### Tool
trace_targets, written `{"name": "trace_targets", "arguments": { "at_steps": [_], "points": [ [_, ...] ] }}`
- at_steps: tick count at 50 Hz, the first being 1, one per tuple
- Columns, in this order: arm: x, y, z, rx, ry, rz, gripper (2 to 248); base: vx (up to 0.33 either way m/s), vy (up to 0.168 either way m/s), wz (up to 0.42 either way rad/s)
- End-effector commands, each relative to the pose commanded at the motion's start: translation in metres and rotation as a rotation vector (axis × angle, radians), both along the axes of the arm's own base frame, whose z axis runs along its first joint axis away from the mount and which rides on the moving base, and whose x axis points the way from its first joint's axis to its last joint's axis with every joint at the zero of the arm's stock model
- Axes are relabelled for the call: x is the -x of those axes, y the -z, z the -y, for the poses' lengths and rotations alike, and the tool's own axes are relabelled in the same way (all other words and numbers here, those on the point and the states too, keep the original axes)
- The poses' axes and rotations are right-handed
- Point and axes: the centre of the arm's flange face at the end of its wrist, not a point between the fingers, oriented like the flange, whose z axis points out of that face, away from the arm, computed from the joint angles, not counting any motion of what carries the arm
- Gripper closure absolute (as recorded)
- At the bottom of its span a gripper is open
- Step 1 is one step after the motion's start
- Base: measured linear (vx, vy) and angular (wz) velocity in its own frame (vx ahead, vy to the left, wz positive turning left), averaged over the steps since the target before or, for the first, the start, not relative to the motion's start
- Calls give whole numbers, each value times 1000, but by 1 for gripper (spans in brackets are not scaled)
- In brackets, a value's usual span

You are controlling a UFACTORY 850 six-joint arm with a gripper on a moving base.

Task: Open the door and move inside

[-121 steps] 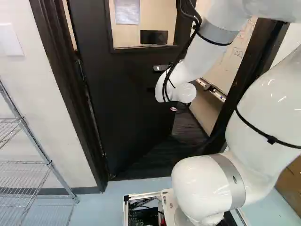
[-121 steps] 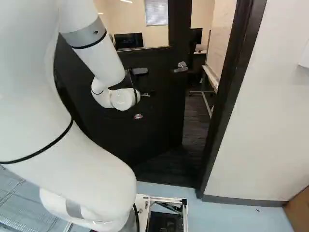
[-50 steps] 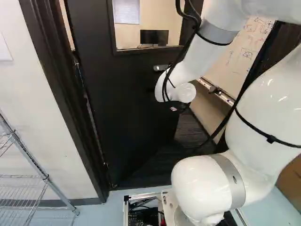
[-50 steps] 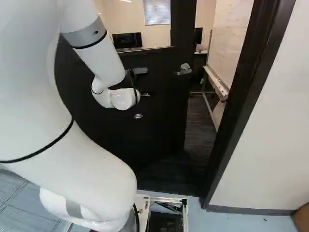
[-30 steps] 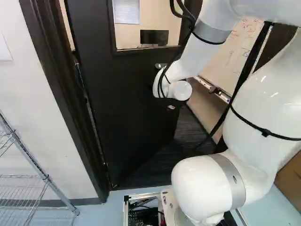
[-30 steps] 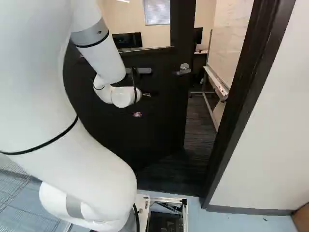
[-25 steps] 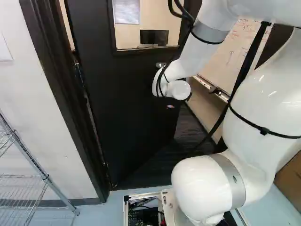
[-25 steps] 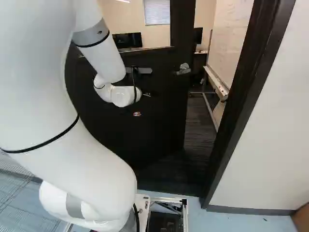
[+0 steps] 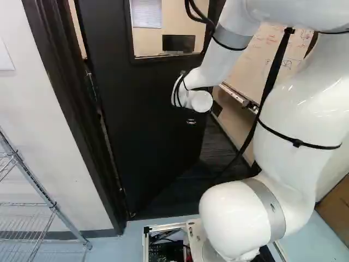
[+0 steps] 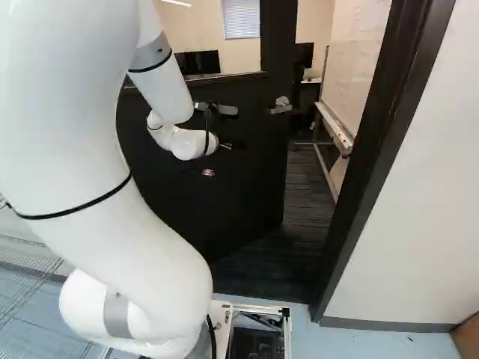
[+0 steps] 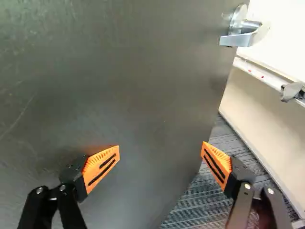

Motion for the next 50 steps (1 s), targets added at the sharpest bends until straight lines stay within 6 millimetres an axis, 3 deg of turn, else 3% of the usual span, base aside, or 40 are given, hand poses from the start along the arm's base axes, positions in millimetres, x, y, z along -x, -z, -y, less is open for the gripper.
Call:
{"name": "trace_targets", "arguments": {
  "at_steps": [50],
  "points": [
    [-65,3,-54,-2,-91,18,3,0,0,0]
  ]
}}
